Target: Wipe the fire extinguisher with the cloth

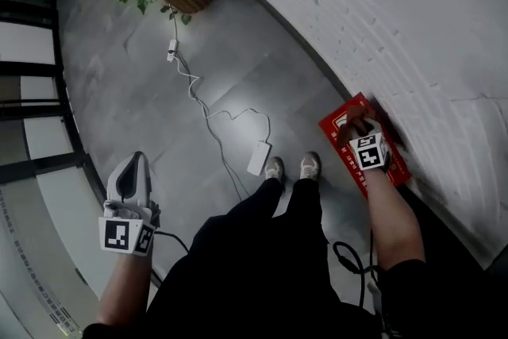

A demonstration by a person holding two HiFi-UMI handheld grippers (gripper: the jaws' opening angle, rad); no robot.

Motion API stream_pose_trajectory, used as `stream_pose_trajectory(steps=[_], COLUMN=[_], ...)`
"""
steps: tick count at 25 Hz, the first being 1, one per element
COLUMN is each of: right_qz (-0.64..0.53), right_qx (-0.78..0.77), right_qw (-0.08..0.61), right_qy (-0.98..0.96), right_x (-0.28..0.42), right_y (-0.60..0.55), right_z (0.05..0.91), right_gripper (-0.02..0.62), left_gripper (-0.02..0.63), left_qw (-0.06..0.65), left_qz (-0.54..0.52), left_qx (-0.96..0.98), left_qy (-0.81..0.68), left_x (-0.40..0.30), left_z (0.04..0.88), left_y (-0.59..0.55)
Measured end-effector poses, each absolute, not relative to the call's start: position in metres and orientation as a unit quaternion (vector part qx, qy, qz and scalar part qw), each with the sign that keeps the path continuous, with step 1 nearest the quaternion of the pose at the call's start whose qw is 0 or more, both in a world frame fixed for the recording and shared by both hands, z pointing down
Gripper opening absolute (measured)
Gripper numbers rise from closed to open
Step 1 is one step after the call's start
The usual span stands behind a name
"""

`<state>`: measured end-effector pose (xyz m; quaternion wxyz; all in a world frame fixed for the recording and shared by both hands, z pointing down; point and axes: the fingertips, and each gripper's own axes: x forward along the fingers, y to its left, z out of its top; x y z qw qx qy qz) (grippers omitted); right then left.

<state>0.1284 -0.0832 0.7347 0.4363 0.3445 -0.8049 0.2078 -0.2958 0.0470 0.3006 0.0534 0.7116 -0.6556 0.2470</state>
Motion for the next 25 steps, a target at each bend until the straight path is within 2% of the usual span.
stream_pose_trajectory(steps=[4, 7, 11, 25], right_qz=[0.216, 0.238, 0.225, 0.343], right_qx=[0.339, 0.316, 0.292, 0.415], right_qw=[0.456, 0.508, 0.527, 0.532], right_qy=[-0.794, -0.765, -0.766, -0.654], right_x=[0.103, 0.113, 0.122, 0.305], right_y=[-0.135, -0.136, -0.124, 0.040], right_z=[0.745, 0.770, 0.772, 0.764], right_gripper=[0.098, 0.100, 0.097, 0.092], left_gripper=[-0.002, -0.002, -0.002, -0.002], left_qw=[0.046, 0.054, 0.060, 0.040], left_qz=[0.249, 0.252, 0.239, 0.201], left_qx=[0.690, 0.687, 0.689, 0.784], left_qy=[-0.678, -0.680, -0.681, -0.586], left_x=[-0.311, -0.318, -0.321, -0.259], left_z=[0.289, 0.290, 0.293, 0.303], left_y=[0.055, 0.063, 0.059, -0.020])
